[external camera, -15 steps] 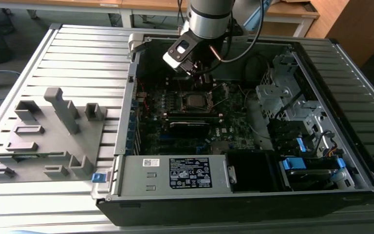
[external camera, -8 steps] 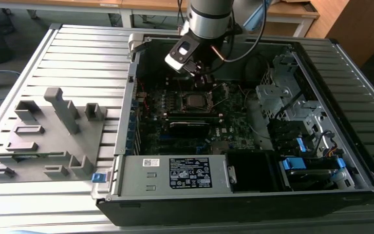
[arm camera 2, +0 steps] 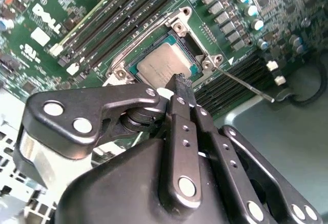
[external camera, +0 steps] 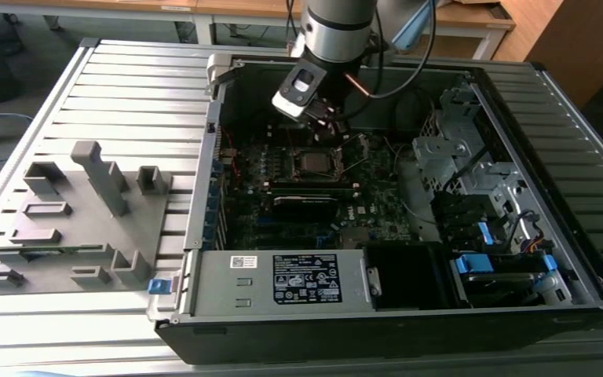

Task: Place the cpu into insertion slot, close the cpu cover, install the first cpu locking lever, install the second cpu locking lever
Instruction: 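Close the cpu cover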

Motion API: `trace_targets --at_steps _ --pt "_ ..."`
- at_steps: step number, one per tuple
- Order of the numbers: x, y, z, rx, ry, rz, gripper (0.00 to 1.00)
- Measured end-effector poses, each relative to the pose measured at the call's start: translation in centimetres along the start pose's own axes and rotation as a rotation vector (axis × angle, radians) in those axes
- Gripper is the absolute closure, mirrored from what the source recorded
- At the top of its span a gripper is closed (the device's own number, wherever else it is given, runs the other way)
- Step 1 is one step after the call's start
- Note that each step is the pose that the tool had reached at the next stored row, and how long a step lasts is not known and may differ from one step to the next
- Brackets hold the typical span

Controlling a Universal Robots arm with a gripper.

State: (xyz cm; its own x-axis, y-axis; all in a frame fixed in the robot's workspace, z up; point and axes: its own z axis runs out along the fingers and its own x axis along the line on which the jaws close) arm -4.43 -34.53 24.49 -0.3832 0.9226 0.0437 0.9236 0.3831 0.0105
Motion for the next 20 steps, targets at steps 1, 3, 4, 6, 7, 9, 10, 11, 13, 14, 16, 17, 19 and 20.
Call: trace_targets --at_steps 1,3,4,6,7,9,10,11,13,14,16,17,19,20 --pt "0.00 0.00 0.00 0.0008 0.0002 -0.018 0.89" --pt "0.00 0.00 0.00 0.0023 0.0006 -0.053 0.89" --pt "0.00 0.00 0.00 0.0030 0.0007 -0.069 0.89" --pt "0.00 0.00 0.00 0.0039 0.0009 -0.091 0.89" --pt "0.00 0.00 0.00 0.0040 0.0010 -0.093 0.89" --pt "0.00 0.00 0.00 0.0041 0.0010 -0.093 0.89" --pt "0.00 0.00 0.00 0.0041 0.0010 -0.093 0.89" --pt "0.00 0.00 0.00 0.0041 0.0010 -0.095 0.89" --pt "0.00 0.00 0.00 0.0047 0.0012 -0.107 0.89" --pt "0.00 0.00 0.00 0.0049 0.0012 -0.113 0.89" --pt "0.00 0.00 -0.02 0.0050 0.0012 -0.114 0.89" --pt "0.00 0.00 -0.07 0.0049 0.0014 -0.114 0.89" --pt "0.01 0.00 -0.19 0.0045 0.0019 -0.113 0.89" --pt "0.01 0.00 -0.26 0.0044 0.0021 -0.111 0.89"
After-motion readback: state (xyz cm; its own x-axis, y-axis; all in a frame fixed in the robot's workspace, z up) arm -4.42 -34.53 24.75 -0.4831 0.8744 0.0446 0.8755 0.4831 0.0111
